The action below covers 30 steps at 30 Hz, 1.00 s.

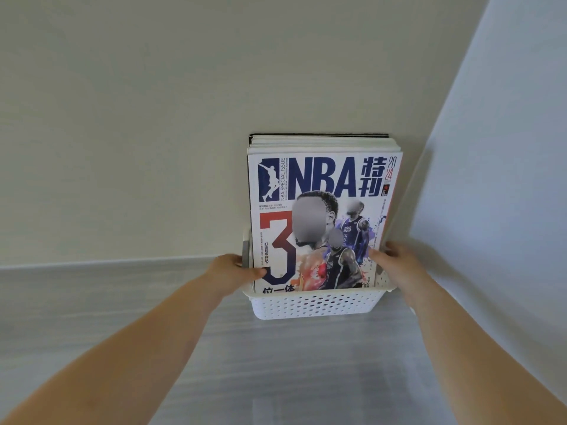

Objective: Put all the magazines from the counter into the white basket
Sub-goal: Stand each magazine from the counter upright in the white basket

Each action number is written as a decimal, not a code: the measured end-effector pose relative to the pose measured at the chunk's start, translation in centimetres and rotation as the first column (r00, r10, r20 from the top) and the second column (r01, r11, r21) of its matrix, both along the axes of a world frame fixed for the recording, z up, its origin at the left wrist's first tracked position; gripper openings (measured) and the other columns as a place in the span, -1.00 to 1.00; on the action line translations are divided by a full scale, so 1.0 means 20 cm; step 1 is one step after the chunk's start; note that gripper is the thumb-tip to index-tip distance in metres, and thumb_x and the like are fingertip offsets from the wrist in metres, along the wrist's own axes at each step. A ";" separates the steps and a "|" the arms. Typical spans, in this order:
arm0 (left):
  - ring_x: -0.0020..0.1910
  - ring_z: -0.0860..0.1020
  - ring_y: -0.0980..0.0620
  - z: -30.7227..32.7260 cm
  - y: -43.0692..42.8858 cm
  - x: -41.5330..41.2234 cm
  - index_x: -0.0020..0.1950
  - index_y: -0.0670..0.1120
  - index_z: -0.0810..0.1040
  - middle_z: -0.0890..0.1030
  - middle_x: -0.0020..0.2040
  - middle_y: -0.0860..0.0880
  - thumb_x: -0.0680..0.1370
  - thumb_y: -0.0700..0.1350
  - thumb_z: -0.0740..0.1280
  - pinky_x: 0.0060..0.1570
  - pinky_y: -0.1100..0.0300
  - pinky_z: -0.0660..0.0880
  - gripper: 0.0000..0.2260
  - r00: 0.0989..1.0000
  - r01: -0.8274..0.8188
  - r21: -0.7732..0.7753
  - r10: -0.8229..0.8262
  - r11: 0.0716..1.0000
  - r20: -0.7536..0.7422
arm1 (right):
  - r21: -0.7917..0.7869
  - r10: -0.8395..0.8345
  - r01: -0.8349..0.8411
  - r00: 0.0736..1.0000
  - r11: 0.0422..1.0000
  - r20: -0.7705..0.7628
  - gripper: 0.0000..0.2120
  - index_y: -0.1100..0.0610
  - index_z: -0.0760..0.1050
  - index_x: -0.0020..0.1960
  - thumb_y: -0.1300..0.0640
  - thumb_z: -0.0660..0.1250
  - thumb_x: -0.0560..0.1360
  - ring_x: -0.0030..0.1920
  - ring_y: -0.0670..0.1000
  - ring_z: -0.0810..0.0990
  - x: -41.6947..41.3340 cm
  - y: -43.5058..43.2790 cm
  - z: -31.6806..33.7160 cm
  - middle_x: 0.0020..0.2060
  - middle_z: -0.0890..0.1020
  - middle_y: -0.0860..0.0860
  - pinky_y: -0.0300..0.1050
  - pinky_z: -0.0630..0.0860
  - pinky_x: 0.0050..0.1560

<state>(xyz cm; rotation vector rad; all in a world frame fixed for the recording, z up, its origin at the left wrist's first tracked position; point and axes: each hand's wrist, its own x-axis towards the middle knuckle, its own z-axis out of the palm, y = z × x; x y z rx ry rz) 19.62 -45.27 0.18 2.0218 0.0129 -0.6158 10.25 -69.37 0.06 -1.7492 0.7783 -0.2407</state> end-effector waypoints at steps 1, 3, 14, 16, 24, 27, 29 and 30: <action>0.10 0.52 -0.11 -0.01 0.01 0.00 0.20 -0.19 0.47 0.58 0.14 -0.16 0.42 -0.18 0.39 0.11 0.03 0.47 -0.64 0.999 0.028 -0.016 -0.029 0.999 -0.040 | 0.049 0.021 -0.019 0.999 0.999 -0.039 -0.69 0.26 0.42 0.20 0.21 0.29 0.47 -0.29 -0.05 0.50 0.00 -0.01 -0.01 -0.13 0.58 0.09 -0.22 0.40 -0.35; -0.02 0.55 -0.08 -0.01 0.01 0.03 0.14 -0.22 0.52 0.60 0.03 -0.14 0.43 -0.22 0.38 -0.10 0.15 0.53 -0.71 0.996 0.043 -0.044 -0.046 0.998 -0.070 | 0.096 0.040 -0.034 0.997 0.995 -0.069 -0.73 0.29 0.46 0.14 0.26 0.29 0.46 -0.32 -0.02 0.50 0.02 -0.05 -0.04 -0.20 0.60 0.12 -0.22 0.45 -0.37; -0.42 0.50 0.07 -0.05 -0.03 0.11 -0.36 -0.09 0.43 0.53 -0.38 0.01 0.32 -0.15 0.49 -0.66 0.40 0.40 -0.77 0.996 0.051 0.165 -0.063 0.985 0.067 | 0.043 0.150 -0.144 0.973 0.989 -0.177 -0.56 0.31 0.39 0.13 0.28 0.45 0.32 -0.18 0.09 0.58 0.09 -0.12 -0.08 -0.03 0.61 0.21 -0.17 0.47 -0.30; -0.43 0.51 0.06 -0.05 -0.03 0.12 -0.38 -0.08 0.43 0.53 -0.40 0.02 0.32 -0.12 0.49 -0.59 0.34 0.43 -0.76 0.994 0.047 0.203 -0.065 0.978 0.085 | 0.032 0.131 -0.128 0.981 0.991 -0.145 -0.54 0.32 0.39 0.15 0.28 0.45 0.31 -0.10 0.11 0.58 0.09 -0.13 -0.11 0.01 0.61 0.22 -0.13 0.51 -0.18; -0.43 0.49 -0.04 -0.06 0.00 0.07 -0.41 -0.11 0.42 0.52 -0.41 -0.04 0.33 -0.10 0.48 -0.42 0.19 0.44 -0.74 0.993 0.006 0.198 -0.030 0.980 0.116 | 0.041 0.050 -0.050 0.999 0.998 -0.002 -0.81 0.07 0.45 -0.32 0.27 0.41 0.37 -0.61 -0.22 0.52 -0.01 -0.07 -0.13 -0.51 0.57 -0.10 -0.37 0.39 -0.60; -0.46 0.41 0.02 -0.06 0.03 0.03 -0.47 -0.09 0.37 0.46 -0.47 -0.02 0.33 -0.08 0.48 -0.48 0.21 0.30 -0.68 0.986 -0.018 0.225 -0.020 0.974 0.164 | 0.050 0.030 -0.029 0.999 0.998 -0.019 -0.84 0.08 0.44 -0.30 0.21 0.40 0.38 -0.53 -0.14 0.56 -0.07 -0.02 -0.12 -0.51 0.58 -0.09 -0.27 0.39 -0.50; -0.49 0.36 0.05 -0.04 0.05 0.01 -0.51 -0.07 0.32 0.40 -0.50 0.00 0.33 -0.07 0.47 -0.50 0.21 0.21 -0.63 0.976 -0.053 0.240 -0.001 0.969 0.220 | 0.038 0.014 -0.014 1.000 0.999 -0.015 -0.85 0.10 0.43 -0.30 0.19 0.39 0.39 -0.51 -0.11 0.55 -0.10 0.02 -0.10 -0.46 0.57 -0.04 -0.28 0.40 -0.52; -0.49 0.35 0.05 -0.03 0.05 0.00 -0.51 -0.06 0.31 0.40 -0.51 0.01 0.33 -0.06 0.47 -0.50 0.21 0.19 -0.62 0.970 -0.068 0.245 0.007 0.967 0.242 | 0.030 0.004 -0.004 1.000 1.000 -0.006 -0.83 0.10 0.42 -0.31 0.19 0.38 0.39 -0.52 -0.13 0.54 -0.12 0.04 -0.09 -0.47 0.56 -0.03 -0.31 0.40 -0.55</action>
